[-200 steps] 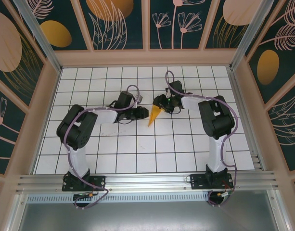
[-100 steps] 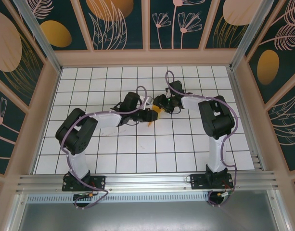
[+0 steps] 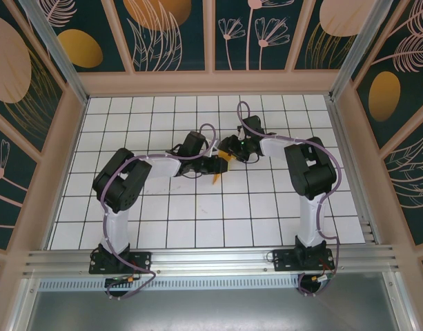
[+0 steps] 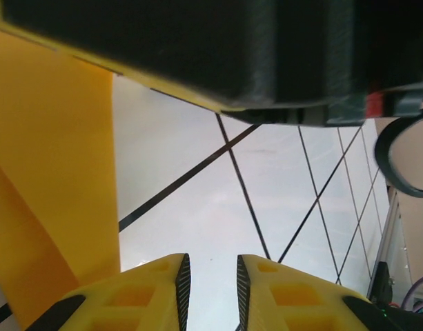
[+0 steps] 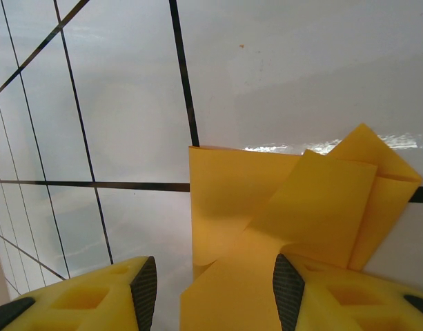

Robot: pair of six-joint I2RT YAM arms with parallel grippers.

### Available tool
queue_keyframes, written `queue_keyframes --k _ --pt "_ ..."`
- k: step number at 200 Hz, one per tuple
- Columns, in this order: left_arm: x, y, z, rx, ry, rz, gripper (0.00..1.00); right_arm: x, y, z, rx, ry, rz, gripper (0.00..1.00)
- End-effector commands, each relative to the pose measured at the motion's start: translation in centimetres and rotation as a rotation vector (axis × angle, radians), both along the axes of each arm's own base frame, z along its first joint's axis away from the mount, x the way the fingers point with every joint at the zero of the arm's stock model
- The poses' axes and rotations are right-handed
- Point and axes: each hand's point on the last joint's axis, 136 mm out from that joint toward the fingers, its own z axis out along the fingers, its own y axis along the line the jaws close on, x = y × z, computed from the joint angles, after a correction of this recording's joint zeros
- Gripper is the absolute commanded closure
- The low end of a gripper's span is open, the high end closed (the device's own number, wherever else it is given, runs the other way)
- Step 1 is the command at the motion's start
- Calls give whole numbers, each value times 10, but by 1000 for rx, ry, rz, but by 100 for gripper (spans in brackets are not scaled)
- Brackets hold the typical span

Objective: Fold a paper plane with a square sheet of paper (fold left side to right side)
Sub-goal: Fold the wing for the fifth time at the center of the table.

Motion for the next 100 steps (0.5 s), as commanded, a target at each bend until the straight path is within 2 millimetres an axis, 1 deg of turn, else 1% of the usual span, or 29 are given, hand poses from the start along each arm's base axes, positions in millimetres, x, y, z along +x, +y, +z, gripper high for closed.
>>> queue_keyframes --k 1,25,75,100 --pt "3 4 -11 45 -4 -5 72 -19 -26 -41 -117 110 -38 47" --pt "1 6 -20 60 8 -1 72 -19 -27 -40 -119 108 -38 47" --pt "1 8 -28 76 20 4 72 -19 -27 -41 -121 110 -37 47" --pt "-1 11 -33 91 31 8 73 -18 -26 -38 -119 104 -33 47"
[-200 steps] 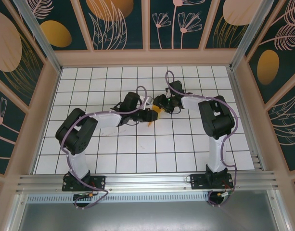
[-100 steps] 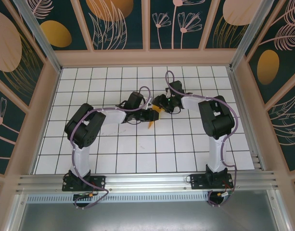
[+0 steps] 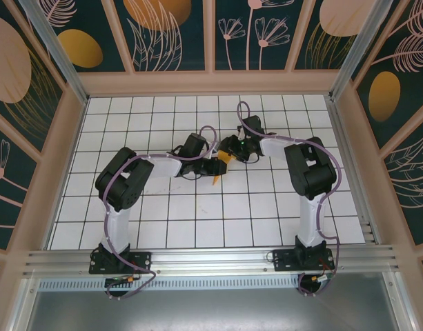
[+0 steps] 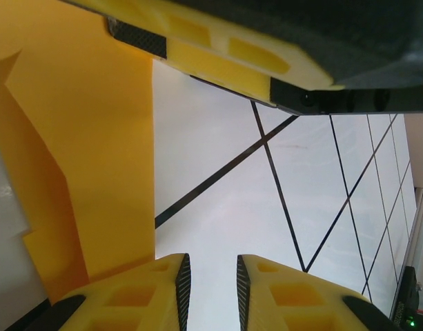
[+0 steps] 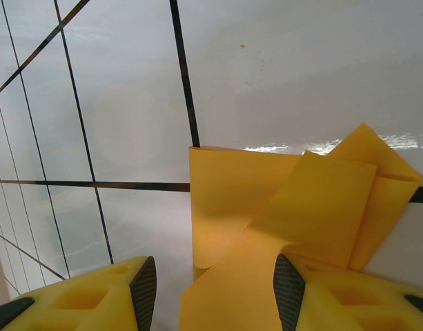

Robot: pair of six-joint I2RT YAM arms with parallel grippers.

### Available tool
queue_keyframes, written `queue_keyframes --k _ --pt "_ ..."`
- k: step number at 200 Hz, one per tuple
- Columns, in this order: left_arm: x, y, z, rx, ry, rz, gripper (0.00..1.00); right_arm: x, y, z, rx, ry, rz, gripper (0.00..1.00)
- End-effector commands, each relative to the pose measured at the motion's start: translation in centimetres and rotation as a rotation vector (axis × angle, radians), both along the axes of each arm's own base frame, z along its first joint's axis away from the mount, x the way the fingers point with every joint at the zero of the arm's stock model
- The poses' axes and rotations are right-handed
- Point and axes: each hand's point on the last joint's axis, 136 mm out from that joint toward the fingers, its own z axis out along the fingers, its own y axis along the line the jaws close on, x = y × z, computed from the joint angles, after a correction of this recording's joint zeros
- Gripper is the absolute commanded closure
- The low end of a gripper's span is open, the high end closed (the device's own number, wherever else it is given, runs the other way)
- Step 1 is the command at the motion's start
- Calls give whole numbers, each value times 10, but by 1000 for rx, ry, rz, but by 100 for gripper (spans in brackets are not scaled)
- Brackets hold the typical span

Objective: Fold a paper plane with a square sheet of paper (fold left side to right side)
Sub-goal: Fold the wing for the fifth time at the center of the table.

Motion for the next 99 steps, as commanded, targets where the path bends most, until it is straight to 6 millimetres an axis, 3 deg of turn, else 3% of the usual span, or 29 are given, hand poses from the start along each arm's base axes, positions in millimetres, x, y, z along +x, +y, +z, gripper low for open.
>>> queue_keyframes --k 1,45,99 --pt "-2 7 -19 52 30 0 73 -18 -26 -38 -119 103 -33 47" --pt "-10 17 -39 111 61 12 75 -7 -20 -17 -77 36 -19 47" --pt "-21 31 -59 164 93 36 85 13 -19 55 -2 -146 -4 52"
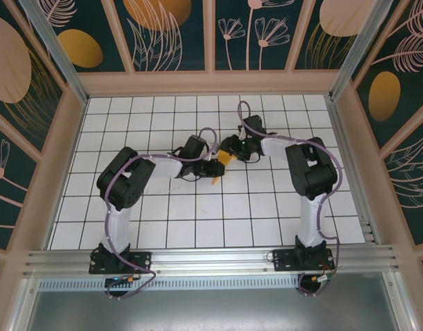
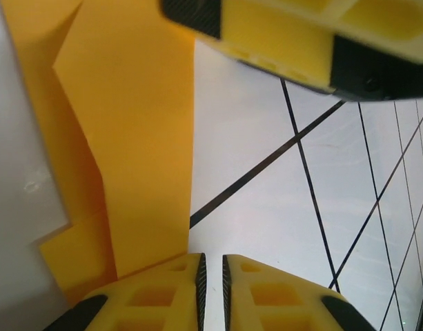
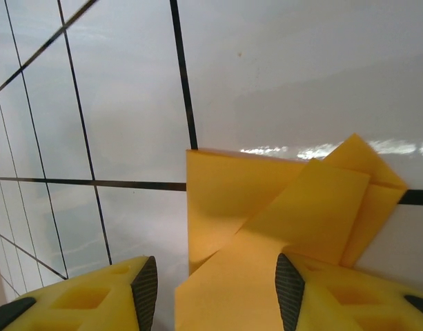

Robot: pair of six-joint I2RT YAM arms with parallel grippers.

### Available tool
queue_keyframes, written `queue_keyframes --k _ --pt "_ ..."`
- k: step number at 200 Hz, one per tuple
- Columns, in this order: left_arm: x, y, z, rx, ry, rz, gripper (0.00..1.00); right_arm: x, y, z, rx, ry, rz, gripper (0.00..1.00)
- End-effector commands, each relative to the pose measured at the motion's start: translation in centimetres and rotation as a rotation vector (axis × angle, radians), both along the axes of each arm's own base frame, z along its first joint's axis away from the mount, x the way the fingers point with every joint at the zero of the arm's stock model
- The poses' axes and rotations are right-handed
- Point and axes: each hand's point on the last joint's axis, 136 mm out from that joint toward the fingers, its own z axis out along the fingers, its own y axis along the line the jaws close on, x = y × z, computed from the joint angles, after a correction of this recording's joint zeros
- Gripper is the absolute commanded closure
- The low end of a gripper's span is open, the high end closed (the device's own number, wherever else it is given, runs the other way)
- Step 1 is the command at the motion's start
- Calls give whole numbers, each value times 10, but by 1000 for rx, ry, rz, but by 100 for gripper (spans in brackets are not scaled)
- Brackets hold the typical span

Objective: Fold a paper plane with a square sheet of paper (fold left side to right side)
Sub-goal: Fold the wing for the fifth time at the center of the table.

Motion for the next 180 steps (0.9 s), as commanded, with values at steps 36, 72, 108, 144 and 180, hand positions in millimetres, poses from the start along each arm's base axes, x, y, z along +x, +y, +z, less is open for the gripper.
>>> queue_keyframes --k 36,72,108,144,180 --pt "-25 28 -49 124 112 27 92 -14 -13 57 28 -131 2 72" --pt "-27 30 -51 130 114 32 94 -36 5 39 61 -77 16 84" --pt "-27 31 -51 134 110 32 95 -34 20 26 68 -52 30 85" --pt "-27 31 -51 134 109 31 96 -33 26 15 64 -28 41 85" --pt "-27 32 -52 138 109 31 97 -30 26 1 40 -23 46 85"
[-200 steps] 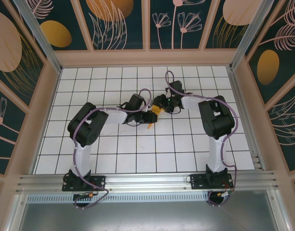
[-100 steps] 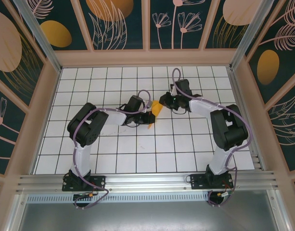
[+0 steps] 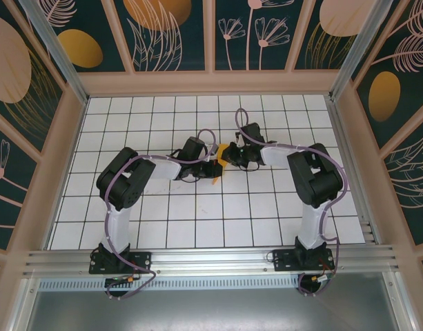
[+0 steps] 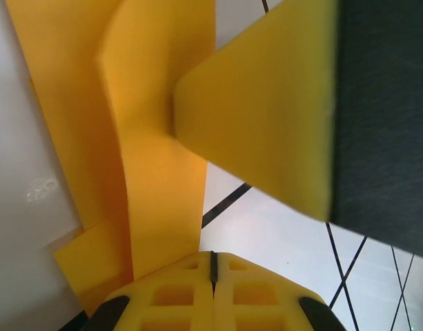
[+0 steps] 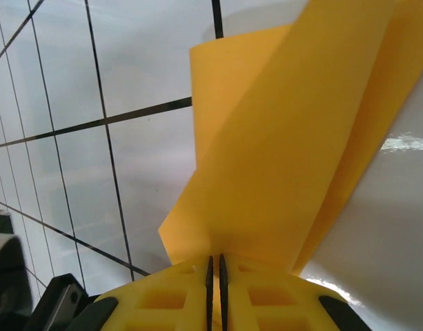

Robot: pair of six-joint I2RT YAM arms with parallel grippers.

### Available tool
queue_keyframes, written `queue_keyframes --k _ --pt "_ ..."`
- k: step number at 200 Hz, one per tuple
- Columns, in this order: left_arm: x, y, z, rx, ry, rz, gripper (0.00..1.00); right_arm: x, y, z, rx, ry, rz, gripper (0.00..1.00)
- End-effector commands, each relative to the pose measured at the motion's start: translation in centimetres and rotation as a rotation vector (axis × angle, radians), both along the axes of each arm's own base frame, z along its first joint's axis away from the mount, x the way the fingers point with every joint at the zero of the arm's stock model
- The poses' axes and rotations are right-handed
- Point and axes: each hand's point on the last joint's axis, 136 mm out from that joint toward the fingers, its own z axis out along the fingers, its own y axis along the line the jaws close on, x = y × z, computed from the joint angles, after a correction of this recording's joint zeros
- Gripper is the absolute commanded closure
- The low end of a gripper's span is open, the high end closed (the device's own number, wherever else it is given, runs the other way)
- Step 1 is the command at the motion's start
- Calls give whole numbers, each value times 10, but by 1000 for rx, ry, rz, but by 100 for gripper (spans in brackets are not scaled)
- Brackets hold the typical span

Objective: Fold a paper plane with a square sheet of paper (fold left side to right side)
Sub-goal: Fold the wing for the fifth time at the center of the table.

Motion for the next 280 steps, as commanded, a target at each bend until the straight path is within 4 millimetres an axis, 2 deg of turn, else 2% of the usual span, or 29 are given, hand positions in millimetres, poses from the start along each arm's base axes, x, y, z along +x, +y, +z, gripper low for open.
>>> queue_keyframes --k 1,69,168,225,280 --pt "-27 30 -48 148 133 26 97 10 10 3 16 -31 16 85" --pt "-29 30 -49 152 138 18 97 24 1 -8 -71 -58 7 85" --pt "-33 32 -52 157 147 10 98 35 -17 -32 -157 -33 -7 85" --pt "-39 36 -58 168 161 6 99 61 -39 -37 -184 -42 -25 84" --pt "-40 36 -58 163 158 5 99 93 -70 -38 -199 -55 -69 84"
